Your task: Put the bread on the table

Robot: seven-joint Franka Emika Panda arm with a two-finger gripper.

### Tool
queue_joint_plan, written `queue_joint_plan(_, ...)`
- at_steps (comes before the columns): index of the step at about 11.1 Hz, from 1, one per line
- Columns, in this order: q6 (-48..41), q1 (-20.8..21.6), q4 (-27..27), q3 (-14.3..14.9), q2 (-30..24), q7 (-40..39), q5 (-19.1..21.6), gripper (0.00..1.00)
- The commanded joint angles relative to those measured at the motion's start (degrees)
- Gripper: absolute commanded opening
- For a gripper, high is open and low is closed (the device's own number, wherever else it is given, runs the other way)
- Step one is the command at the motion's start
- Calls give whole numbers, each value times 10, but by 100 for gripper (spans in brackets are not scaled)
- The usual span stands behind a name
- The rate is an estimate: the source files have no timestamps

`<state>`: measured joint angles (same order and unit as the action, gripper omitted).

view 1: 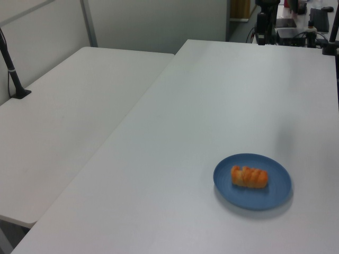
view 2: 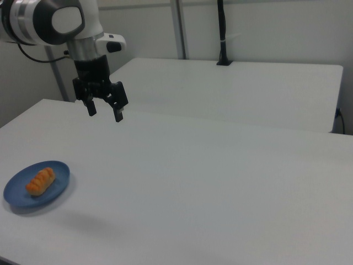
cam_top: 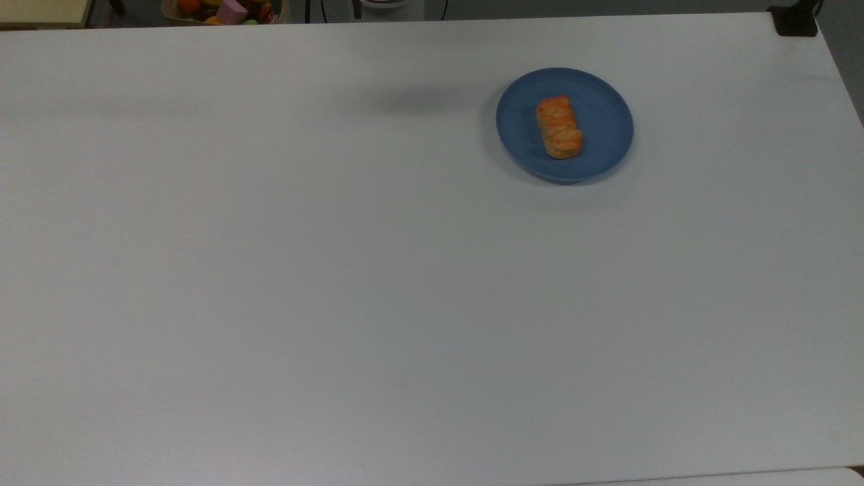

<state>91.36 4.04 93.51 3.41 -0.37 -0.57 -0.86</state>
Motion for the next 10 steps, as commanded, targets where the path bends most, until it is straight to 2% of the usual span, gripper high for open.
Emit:
queue_joint_plan(1, -14, 4, 4, 2, -6, -3, 2, 100)
queue_joint_plan(4, -13, 11, 9, -5, -6, 3, 4, 100)
queue_joint_plan(5, -8, 15, 19, -17, -8, 12, 7, 100)
queue_joint_plan(7, -3, 17, 25, -72, -7, 77, 9, 100)
queue_joint_plan(10, 42, 18, 68, -178, -9, 161, 11, 100)
